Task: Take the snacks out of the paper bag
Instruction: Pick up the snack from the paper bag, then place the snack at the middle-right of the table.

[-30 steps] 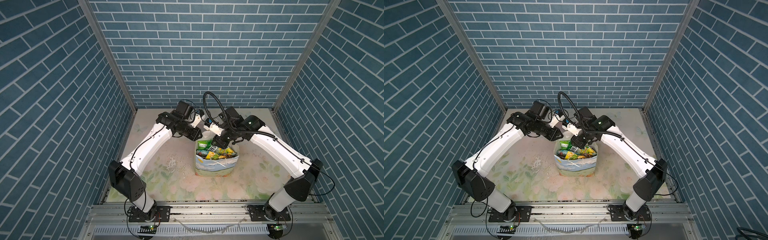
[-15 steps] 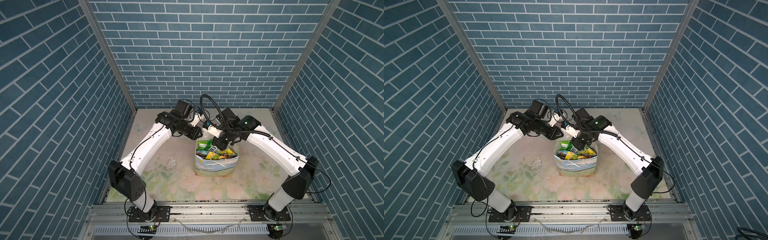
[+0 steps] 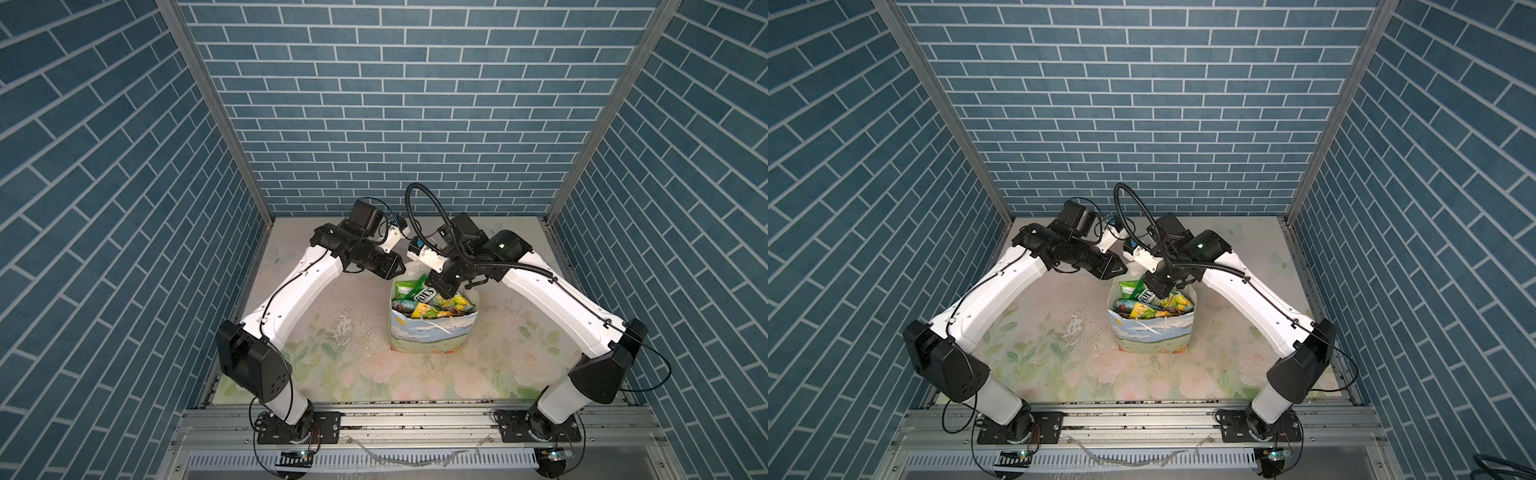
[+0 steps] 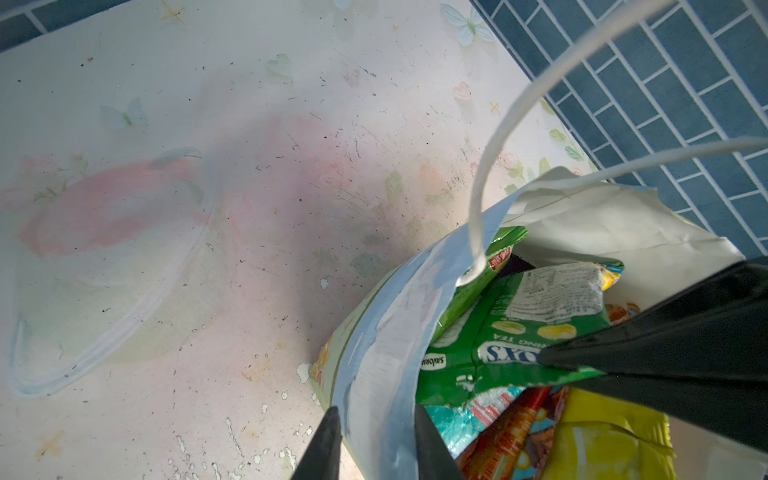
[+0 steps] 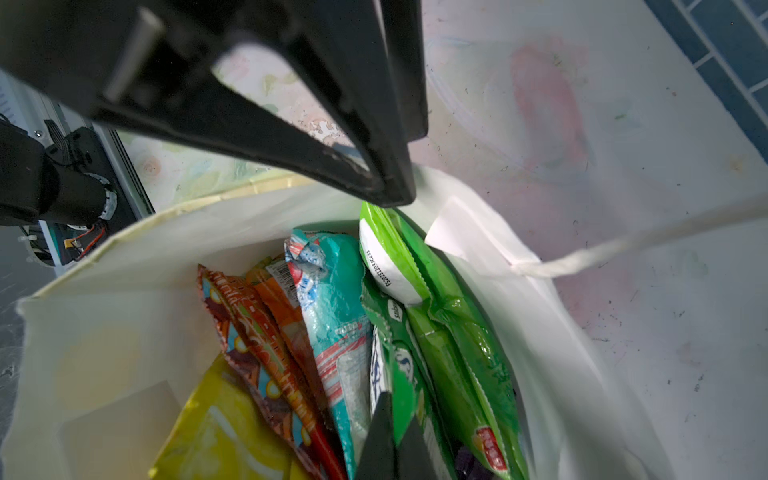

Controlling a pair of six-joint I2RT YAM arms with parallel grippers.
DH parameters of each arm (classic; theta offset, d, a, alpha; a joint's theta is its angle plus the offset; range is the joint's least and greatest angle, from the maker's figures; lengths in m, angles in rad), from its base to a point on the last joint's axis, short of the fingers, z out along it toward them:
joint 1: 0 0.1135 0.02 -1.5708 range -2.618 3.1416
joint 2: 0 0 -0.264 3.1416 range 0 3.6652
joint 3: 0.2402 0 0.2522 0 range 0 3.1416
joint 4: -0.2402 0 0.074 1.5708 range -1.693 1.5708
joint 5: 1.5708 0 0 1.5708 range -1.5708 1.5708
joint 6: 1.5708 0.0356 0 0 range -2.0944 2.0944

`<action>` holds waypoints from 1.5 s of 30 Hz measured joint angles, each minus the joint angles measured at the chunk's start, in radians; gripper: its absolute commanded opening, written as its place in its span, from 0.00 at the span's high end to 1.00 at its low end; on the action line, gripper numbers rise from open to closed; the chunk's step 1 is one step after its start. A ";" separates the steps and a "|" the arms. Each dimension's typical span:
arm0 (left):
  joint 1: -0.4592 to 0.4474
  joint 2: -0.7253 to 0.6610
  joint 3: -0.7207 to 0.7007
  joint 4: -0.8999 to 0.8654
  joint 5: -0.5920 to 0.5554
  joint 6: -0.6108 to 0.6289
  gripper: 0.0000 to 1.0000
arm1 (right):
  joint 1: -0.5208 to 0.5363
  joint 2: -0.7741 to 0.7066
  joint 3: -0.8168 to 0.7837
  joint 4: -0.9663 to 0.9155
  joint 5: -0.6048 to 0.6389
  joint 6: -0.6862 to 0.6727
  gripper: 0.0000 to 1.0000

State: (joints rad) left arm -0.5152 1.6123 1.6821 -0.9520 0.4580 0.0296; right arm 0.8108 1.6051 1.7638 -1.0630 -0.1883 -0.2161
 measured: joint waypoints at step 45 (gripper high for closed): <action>0.055 -0.116 -0.037 0.104 -0.106 -0.045 0.49 | -0.131 -0.214 0.244 0.133 -0.045 0.088 1.00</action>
State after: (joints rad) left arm -0.4603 1.4963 1.6451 -0.8478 0.3523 -0.0154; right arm 0.6796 1.3907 2.0079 -0.9302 -0.2329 -0.1280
